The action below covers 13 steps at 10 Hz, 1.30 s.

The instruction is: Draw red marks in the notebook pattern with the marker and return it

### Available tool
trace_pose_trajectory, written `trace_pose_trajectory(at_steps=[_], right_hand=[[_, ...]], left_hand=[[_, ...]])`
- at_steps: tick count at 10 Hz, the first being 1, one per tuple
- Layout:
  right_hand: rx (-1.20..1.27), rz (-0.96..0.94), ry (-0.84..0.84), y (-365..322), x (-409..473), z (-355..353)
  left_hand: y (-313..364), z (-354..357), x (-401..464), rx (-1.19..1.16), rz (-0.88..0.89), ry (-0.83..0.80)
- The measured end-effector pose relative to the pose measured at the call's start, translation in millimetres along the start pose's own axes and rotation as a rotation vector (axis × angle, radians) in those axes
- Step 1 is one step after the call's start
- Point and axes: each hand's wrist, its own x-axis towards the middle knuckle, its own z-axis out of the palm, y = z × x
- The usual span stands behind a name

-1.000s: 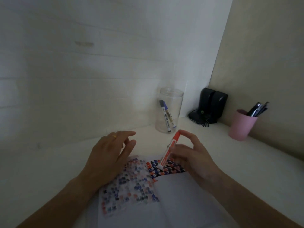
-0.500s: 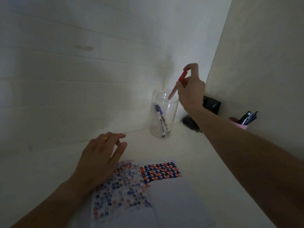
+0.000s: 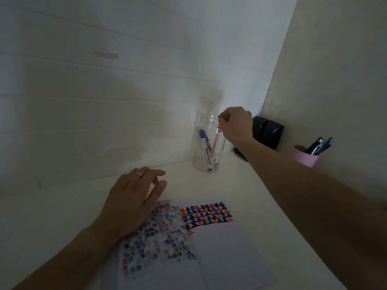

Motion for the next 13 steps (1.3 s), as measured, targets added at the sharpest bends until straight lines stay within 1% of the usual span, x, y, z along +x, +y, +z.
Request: trace_pose_trajectory(at_steps=[2, 3, 4, 6, 7, 8, 9, 12, 13], right_hand=[[-0.028, -0.021, -0.013, -3, -6, -10], [-0.001, -0.069, 0.051, -8, -29, -24], [0.056, -0.085, 0.037, -8, -77, -37], [0.103, 0.021, -0.142, 7, -181, -50], [0.093, 0.020, -0.195, 16, -211, -50], [0.008, 0.027, -0.298, 29, -223, -39], [-0.099, -0.031, -0.375, 37, -228, -27], [-0.094, -0.031, -0.395, 37, -227, -27], [-0.048, 0.003, -0.360, 34, -224, -30]], left_hand=[[-1, 0, -1, -0.006, 0.001, -0.018], [-1, -2, 0, -0.018, 0.017, -0.030], [5, -5, -2, -0.033, 0.048, -0.048], [15, -8, -3, -0.044, 0.146, -0.183], [17, -9, -3, -0.056, 0.202, -0.248], [19, -7, -3, -0.055, 0.266, -0.333], [19, -2, -3, -0.058, 0.298, -0.432], [19, -2, -1, -0.086, 0.284, -0.475], [20, -2, 0, -0.089, 0.271, -0.480]])
